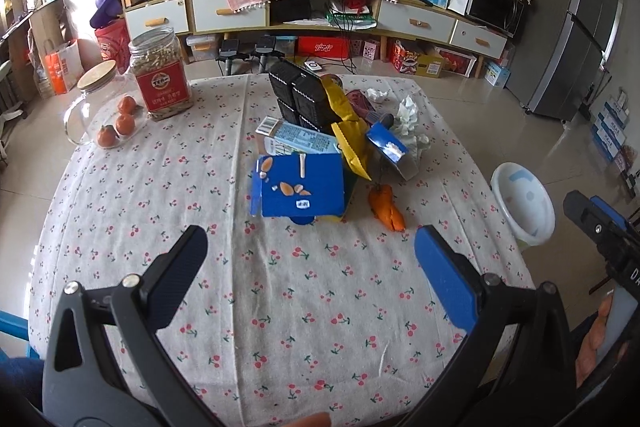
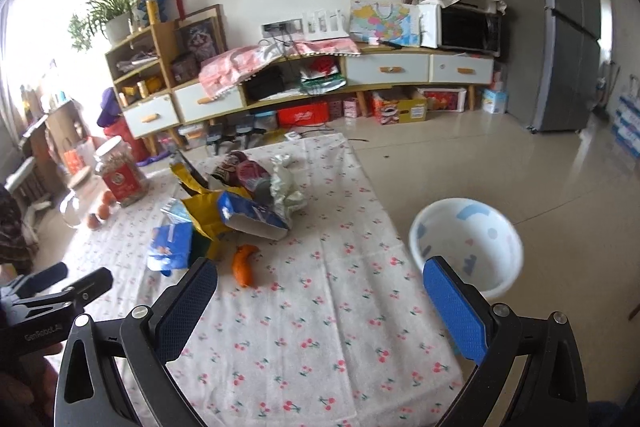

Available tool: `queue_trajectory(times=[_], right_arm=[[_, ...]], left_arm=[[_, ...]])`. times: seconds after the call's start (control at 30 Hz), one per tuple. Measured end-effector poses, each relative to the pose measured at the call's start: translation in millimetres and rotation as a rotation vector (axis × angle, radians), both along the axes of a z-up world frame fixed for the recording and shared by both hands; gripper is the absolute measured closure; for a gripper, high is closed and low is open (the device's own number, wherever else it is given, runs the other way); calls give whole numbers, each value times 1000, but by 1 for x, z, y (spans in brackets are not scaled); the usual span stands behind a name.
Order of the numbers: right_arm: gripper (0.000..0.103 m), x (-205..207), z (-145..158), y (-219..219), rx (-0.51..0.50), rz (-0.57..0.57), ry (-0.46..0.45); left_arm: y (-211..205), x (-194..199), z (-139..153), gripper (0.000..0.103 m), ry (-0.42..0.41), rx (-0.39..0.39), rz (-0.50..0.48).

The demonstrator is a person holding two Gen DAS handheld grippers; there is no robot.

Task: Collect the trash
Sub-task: 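Grasp the large blue box with the left tool while the right tool grasps the small blue-white box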

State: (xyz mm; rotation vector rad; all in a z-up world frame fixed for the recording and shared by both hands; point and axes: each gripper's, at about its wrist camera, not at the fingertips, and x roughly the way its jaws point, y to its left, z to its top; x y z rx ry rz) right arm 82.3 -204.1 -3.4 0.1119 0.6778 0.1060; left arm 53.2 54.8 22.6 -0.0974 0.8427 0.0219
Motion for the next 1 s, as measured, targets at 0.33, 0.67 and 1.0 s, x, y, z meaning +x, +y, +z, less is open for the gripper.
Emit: queue_trajectory(times=[0.33, 0.67, 1.0], right_arm=[[0, 126, -10, 14, 18, 128, 251], [0, 127, -70, 105, -390, 445, 123], [27, 152, -96, 141, -426, 537, 67]], left_arm=[[36, 71, -32, 0, 132, 46, 13], [-16, 57, -75, 0, 145, 348, -215], [-25, 74, -104, 14, 99, 534, -278]])
